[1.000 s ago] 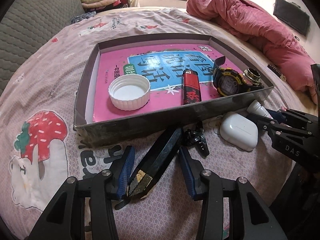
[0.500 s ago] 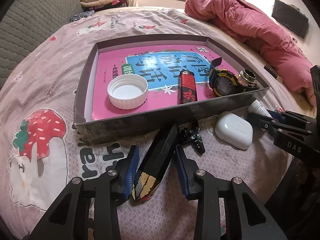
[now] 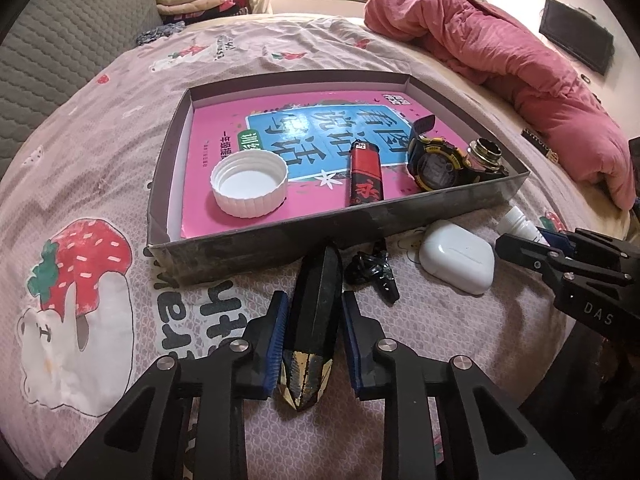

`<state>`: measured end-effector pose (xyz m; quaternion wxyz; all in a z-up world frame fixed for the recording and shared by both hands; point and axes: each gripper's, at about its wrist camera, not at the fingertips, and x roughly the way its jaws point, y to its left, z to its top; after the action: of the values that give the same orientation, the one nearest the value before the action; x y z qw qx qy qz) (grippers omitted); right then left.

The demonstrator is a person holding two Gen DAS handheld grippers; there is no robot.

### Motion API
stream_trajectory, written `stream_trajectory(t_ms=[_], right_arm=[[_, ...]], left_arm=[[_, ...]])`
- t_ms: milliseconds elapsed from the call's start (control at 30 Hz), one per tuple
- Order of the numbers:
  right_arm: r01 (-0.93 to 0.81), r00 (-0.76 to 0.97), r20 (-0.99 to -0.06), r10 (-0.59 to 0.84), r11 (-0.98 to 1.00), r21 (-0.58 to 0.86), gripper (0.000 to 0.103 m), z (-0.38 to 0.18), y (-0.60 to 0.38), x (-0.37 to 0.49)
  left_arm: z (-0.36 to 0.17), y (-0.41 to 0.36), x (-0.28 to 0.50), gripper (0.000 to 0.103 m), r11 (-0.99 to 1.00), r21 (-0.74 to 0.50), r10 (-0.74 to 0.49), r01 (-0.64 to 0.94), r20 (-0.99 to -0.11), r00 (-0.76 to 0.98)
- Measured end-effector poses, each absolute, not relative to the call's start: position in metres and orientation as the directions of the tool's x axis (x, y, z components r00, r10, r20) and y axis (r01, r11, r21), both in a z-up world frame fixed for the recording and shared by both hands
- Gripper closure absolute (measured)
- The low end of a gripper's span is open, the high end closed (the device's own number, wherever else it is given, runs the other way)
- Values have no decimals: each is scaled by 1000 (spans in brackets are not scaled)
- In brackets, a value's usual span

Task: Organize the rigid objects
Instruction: 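Close the right gripper on the white pill bottle while the left grasps the black pen, then lift and carry the pen with the left gripper toward the tray while the right carries the pill bottle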

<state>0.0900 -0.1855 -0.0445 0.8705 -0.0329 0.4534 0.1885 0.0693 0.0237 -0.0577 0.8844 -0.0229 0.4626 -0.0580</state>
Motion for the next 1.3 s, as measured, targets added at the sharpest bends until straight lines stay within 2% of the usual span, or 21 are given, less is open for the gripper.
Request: stream_trajectory(t_ms=[1300], right_arm=[[-445, 580, -732, 357, 892, 82, 76, 10, -167, 51]], left_arm=[[-23, 31, 39, 79, 993, -101, -121, 67, -759, 640]])
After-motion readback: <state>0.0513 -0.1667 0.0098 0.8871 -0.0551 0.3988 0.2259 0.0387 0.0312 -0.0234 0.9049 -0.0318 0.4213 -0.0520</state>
